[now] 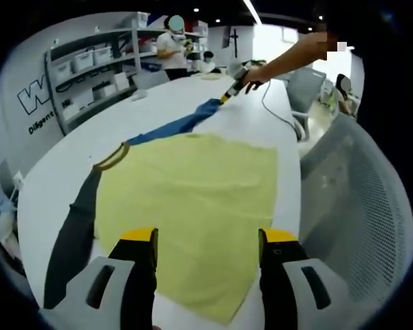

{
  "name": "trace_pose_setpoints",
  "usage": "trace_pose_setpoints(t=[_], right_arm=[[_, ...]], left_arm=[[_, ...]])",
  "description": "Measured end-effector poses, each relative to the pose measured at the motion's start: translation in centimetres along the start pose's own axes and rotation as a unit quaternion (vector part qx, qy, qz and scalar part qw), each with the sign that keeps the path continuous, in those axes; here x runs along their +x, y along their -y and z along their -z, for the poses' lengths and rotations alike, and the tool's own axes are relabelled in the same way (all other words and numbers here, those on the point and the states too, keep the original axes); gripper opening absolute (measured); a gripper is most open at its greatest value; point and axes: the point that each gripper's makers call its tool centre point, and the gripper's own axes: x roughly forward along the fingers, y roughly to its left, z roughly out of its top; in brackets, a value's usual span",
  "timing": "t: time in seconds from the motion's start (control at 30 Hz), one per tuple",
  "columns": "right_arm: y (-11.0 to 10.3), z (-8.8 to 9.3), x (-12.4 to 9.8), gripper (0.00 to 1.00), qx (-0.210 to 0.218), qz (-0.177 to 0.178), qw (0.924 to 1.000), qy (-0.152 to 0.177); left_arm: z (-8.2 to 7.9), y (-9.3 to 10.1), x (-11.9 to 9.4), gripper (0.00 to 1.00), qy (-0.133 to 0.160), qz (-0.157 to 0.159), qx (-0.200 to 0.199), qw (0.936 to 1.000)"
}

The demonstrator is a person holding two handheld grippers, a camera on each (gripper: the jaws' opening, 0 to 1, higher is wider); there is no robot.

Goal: Fold the garment on the visible template until the final outline fits inside the template.

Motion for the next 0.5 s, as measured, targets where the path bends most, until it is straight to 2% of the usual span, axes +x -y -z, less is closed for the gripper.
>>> trace_pose_setpoints(t=[0.1,0.17,0.2,0.33,0.5], right_arm=[[0.2,0.9,-1.1,0.00,0.003,0.004,0.9999,-0.010],[0.7,1.9,-1.7,0.00,0.002,0.010,0.9996,-0.025],[0.7,2.7,-2.1,0.00,0.017,0.011,0.9989,-0.042],[0.3,3.9,-3.1,0.00,0.017,0.012,0.9985,-0.051],[-0.5,5.5,-3.2,0.00,0.022,0.009,0.9975,-0.067]], left_arm=[[-0.2,0.0,0.2,0.57,0.004,0.001,0.002,1.0000],[-0.3,0.0,0.3,0.57,0.006,0.002,0.003,1.0000],[-0.4,0.1,0.3,0.57,0.007,0.002,0.003,1.0000],[-0.3,0.5,0.5,0.58,0.007,0.007,0.005,0.9999],[0.0,0.8,0.7,0.58,0.007,0.011,0.005,0.9999]])
